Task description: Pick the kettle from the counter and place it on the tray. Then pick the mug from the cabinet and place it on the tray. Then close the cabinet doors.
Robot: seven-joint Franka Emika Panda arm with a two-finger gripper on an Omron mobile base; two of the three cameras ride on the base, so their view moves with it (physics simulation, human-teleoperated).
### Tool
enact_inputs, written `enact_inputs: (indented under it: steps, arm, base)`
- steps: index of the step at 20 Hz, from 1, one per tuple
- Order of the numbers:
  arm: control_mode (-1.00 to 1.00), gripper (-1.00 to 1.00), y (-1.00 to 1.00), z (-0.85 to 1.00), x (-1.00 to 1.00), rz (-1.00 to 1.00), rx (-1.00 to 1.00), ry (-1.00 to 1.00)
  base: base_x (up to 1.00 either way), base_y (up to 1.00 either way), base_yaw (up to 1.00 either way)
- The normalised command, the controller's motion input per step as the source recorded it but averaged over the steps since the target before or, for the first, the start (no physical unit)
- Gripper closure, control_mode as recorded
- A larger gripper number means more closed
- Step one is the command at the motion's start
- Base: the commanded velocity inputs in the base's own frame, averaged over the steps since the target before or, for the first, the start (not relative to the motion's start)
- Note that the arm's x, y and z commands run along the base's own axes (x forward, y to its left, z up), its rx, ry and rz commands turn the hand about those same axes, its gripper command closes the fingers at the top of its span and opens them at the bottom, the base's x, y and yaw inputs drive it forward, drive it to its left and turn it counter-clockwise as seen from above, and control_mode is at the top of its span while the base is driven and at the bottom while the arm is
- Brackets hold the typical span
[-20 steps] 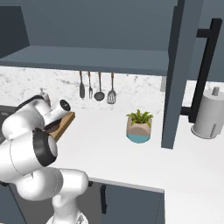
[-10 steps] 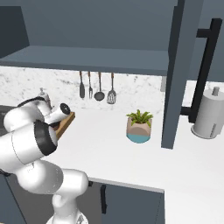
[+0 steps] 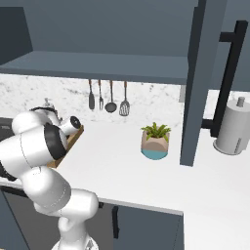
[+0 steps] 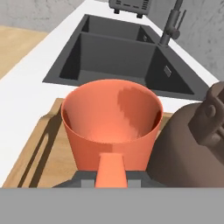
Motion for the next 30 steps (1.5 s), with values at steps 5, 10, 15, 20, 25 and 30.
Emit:
enact_inputs:
  steps: [5,10,15,20,25,30]
  arm:
    - [-1.0,1.0,0.07,-0.11,-0.01,0.04,0.0,0.08]
    - [-1.0,1.0,0.01,-0.05,0.0,0.04,0.0,0.06]
    - [-1.0,1.0,0.0,-0.08,-0.17,0.04,0.0,0.07]
    - [-1.0,-1.0,0.0,-0.25,-0.27,0.03,0.0,0.05]
    - [-1.0,-1.0,0.0,-0.35,-0.06,0.02,0.0,0.0]
    - [-1.0,-1.0,0.0,-0.19,0.0,0.0,0.0,0.0]
  base:
    - [0.0,0.0,0.0]
    - [0.0,0.0,0.0]
    - [0.0,0.0,0.0]
    - [0.0,0.0,0.0]
    - [0.0,0.0,0.0]
    - [0.0,0.0,0.0]
